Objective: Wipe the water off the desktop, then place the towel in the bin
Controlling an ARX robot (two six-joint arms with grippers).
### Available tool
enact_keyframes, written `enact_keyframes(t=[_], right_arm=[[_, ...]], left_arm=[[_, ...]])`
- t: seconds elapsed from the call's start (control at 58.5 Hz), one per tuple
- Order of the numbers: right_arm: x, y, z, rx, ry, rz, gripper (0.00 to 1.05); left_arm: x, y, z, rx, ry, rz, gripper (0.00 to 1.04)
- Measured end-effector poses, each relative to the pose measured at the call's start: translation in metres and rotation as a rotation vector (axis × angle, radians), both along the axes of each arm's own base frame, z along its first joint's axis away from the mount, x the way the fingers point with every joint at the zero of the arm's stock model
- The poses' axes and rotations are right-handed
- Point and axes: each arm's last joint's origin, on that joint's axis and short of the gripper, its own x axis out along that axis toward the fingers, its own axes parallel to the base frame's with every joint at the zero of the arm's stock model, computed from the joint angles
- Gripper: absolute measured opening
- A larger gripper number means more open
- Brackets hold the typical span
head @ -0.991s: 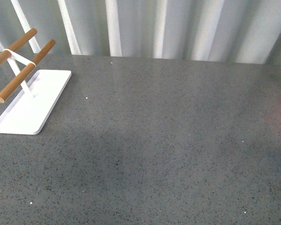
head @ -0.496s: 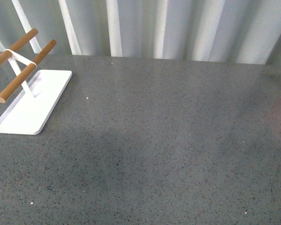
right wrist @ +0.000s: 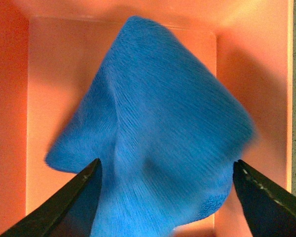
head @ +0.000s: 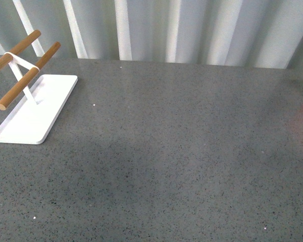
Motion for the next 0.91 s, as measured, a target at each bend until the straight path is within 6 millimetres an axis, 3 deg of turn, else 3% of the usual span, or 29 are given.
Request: enact_keyframes(t=[0.085,0.359,0.427,0.547,0.667,0.752,0.838,0.906], right_arm=[[-0.001,-0.001,-0.001,-0.016,0.016,0.001,1.00],[0.004,0.002,0.002,-0.005,-0.043,0.019,0.98],[0.007,0.005,0.009,0.006,-0.120,0.023,0.98],[0.006,0.022,0.041,0.001,-0.330,0.029,0.98],[-0.013,0.059,0.094,0.025,-0.608,0.150,0.98],[-0.045,0.099,0.133,0.045,-0.830,0.259,0.98],[-0.074,0.129,0.150,0.081,-0.965,0.314,0.98],[-0.102,0.151,0.142,0.139,-1.015,0.307,0.98]], left_arm=[[0.000,0.000,0.000,0.000,0.000,0.000,0.98],[0.000,0.000,0.000,0.000,0.000,0.000,0.98],[0.000,0.000,0.000,0.000,0.000,0.000,0.98],[0.000,0.000,0.000,0.000,0.000,0.000,0.98],[0.000,0.000,0.000,0.000,0.000,0.000,0.98],[0.000,0.000,0.000,0.000,0.000,0.000,0.98],[0.000,0.000,0.000,0.000,0.000,0.000,0.98],[0.000,0.000,0.000,0.000,0.000,0.000,0.98]])
